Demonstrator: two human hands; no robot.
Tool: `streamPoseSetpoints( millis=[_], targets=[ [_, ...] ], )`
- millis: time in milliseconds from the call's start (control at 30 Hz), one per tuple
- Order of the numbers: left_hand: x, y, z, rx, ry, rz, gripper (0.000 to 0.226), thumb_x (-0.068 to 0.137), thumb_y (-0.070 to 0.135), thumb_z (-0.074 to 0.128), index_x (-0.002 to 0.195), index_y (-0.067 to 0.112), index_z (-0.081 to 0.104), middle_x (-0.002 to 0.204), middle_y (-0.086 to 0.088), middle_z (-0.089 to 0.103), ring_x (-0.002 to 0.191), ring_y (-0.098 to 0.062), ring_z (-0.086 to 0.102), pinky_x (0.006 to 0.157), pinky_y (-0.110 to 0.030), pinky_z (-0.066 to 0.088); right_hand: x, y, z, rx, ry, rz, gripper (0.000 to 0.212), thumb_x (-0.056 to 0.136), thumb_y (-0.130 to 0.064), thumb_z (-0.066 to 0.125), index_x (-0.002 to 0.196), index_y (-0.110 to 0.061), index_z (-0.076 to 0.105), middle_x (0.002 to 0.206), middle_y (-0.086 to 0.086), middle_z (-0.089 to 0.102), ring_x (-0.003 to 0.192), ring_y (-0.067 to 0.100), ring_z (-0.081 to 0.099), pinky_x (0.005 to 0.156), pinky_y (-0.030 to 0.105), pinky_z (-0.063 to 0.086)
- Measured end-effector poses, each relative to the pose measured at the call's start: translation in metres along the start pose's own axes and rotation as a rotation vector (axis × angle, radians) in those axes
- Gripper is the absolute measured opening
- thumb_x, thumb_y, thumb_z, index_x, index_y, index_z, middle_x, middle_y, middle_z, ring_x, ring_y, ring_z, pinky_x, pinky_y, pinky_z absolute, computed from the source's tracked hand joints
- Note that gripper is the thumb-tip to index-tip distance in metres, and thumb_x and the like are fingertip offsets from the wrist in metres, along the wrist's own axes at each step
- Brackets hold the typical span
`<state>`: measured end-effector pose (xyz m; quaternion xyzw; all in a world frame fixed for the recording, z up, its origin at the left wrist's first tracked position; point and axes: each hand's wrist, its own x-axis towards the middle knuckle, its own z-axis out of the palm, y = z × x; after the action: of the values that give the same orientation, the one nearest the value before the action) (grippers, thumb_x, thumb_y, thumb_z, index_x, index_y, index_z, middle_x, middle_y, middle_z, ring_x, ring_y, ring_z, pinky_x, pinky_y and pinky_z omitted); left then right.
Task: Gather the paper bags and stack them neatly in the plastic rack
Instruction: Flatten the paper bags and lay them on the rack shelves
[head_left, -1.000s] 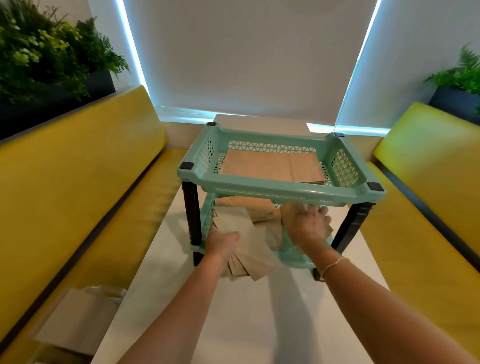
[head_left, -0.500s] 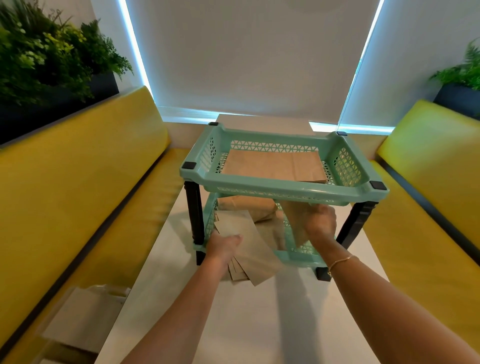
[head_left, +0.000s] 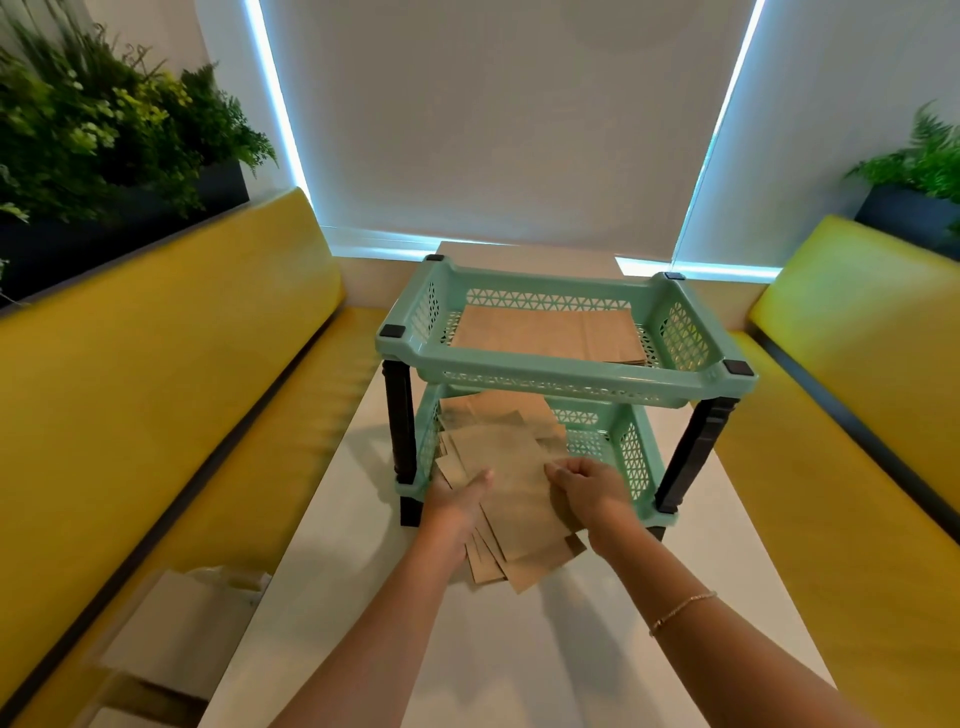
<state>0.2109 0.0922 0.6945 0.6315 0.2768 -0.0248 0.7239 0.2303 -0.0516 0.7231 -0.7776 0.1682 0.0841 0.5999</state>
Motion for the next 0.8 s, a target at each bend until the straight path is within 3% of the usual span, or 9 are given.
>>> streamPoseSetpoints(
  millis=[133,267,400,467,533,600,667,733,800],
  targets=[
    [-0.01,-0.007,-0.008,-0.146,-0.025,-0.023,0.047,0.085,0.019,0.067,0.129,0.016,0.05,0.121,-0.009,0.061,0.103,-0.028,0.06,0.085,-0.044,0.052,-0.018,0.012,-0.003,-0.006,-0.14,0.014,0.025,0.078,-0.035,0.073,0.093,-0.02,0.058,0.093,0.002,0.064,0.083,0.02,0.061,0.071,0.035,0.054],
    [-0.03,-0.008,-0.013,-0.516,-0.193,-0.062,0.032,0.093,0.011,0.054,0.125,0.012,0.053,0.118,-0.017,0.062,0.1,-0.032,0.06,0.073,-0.04,0.051,-0.033,0.033,-0.016,0.119,-0.363,0.036,0.066,0.062,-0.019,0.085,0.117,-0.015,0.049,0.109,0.012,0.063,0.095,0.029,0.063,0.074,0.038,0.056],
    [-0.05,-0.018,-0.015,-0.634,-0.376,-0.081,0.027,0.097,0.015,0.043,0.121,0.009,0.054,0.112,-0.015,0.063,0.097,-0.028,0.06,0.077,-0.041,0.049,-0.043,0.059,-0.02,0.447,-0.375,0.078,0.066,0.055,-0.001,0.077,0.116,-0.007,0.055,0.111,0.015,0.065,0.098,0.031,0.062,0.078,0.041,0.054],
    [-0.057,-0.03,-0.016,-0.609,-0.437,-0.101,0.026,0.094,0.011,0.044,0.116,0.007,0.057,0.105,-0.013,0.068,0.097,-0.027,0.061,0.081,-0.04,0.048,-0.05,0.067,-0.021,0.474,-0.355,0.066,0.062,0.047,0.003,0.08,0.106,-0.004,0.061,0.099,0.016,0.068,0.09,0.035,0.059,0.081,0.042,0.049],
    [-0.059,-0.043,-0.022,-0.533,-0.441,-0.096,0.024,0.089,0.005,0.05,0.109,0.01,0.062,0.095,-0.008,0.072,0.094,-0.024,0.061,0.079,-0.035,0.047,-0.057,0.07,-0.028,0.432,-0.306,0.005,0.047,0.05,0.006,0.077,0.094,-0.006,0.065,0.084,0.014,0.068,0.076,0.033,0.056,0.066,0.038,0.047],
    [-0.059,-0.051,-0.032,-0.422,-0.372,-0.054,0.026,0.084,-0.002,0.055,0.104,0.013,0.063,0.088,-0.003,0.073,0.092,-0.021,0.061,0.077,-0.031,0.046,-0.061,0.072,-0.04,0.372,-0.254,-0.063,0.043,0.052,0.009,0.074,0.093,-0.006,0.067,0.078,0.01,0.069,0.07,0.028,0.06,0.057,0.032,0.051],
    [-0.061,-0.056,-0.041,-0.282,-0.275,0.005,0.028,0.079,-0.009,0.062,0.097,0.013,0.063,0.081,-0.002,0.072,0.086,-0.02,0.063,0.078,-0.028,0.048,-0.064,0.078,-0.05,0.32,-0.204,-0.108,0.043,0.045,0.005,0.074,0.088,0.001,0.067,0.073,0.009,0.069,0.068,0.026,0.062,0.057,0.032,0.054],
    [-0.064,-0.059,-0.048,-0.143,-0.237,0.081,0.032,0.072,-0.011,0.069,0.092,0.013,0.062,0.084,-0.004,0.071,0.084,-0.021,0.064,0.08,-0.028,0.05,-0.066,0.086,-0.053,0.297,-0.166,-0.128,0.027,0.05,0.012,0.073,0.073,0.001,0.063,0.063,0.009,0.065,0.062,0.026,0.058,0.054,0.031,0.052],
    [-0.067,-0.066,-0.05,0.015,-0.2,0.161,0.033,0.069,-0.005,0.076,0.09,0.017,0.062,0.091,-0.005,0.07,0.088,-0.022,0.064,0.082,-0.03,0.052,-0.069,0.095,-0.051,0.282,-0.14,-0.116,0.028,0.062,0.024,0.065,0.065,-0.003,0.06,0.061,0.009,0.063,0.062,0.027,0.056,0.053,0.031,0.052]
  ],
)
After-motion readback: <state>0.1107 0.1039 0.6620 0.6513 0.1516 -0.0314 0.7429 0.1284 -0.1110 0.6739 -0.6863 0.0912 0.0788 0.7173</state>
